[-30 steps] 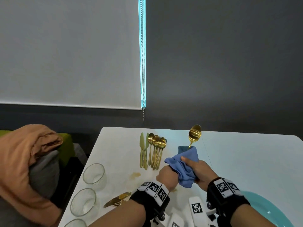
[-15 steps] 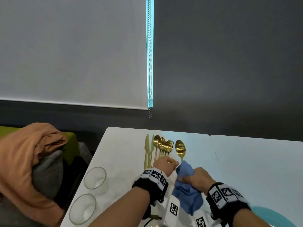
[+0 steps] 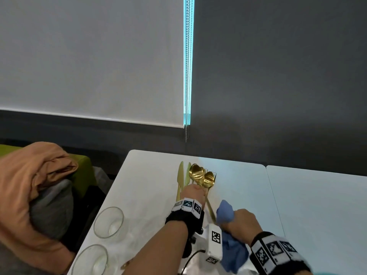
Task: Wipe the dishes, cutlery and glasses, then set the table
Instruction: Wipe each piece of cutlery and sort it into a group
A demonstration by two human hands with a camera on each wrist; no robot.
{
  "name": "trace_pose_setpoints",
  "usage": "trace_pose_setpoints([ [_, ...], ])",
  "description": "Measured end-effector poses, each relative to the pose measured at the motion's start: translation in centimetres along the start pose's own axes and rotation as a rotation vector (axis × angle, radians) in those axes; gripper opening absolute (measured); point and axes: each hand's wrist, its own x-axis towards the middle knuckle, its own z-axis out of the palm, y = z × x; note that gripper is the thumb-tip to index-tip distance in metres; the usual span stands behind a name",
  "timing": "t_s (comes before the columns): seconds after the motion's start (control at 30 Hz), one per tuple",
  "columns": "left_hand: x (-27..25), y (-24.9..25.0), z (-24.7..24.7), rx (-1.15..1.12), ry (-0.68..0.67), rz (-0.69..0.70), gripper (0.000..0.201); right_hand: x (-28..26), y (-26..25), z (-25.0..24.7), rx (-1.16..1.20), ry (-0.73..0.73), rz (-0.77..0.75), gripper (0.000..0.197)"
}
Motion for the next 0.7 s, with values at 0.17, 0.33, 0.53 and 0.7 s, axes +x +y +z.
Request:
trace_pose_setpoints([
  [0.17,2.5,-1.0,0.8,0.204,0.091,-0.051,0.02,-0.8,4.3,-1.5,-0.056,0.009,0.056,0.029],
  [0.33,4.7,-1.8,2.0,0.414,0.158,-0.031,0.016,-2.4,8.2,-3.7,-0.01,0.085,0.083,0.027],
  [0.53,4.5,-2.7,2.2,0.555,0.234,0.034,0.024,-3.6,9.6,-3.1,-0.054,0.082,0.074,0.024],
  [0.7,2.0,-4.1,0.6,0.509,0.161,-0.021,0.018,-4.5,8.4,-2.8,0.093,0.039,0.043,0.024],
])
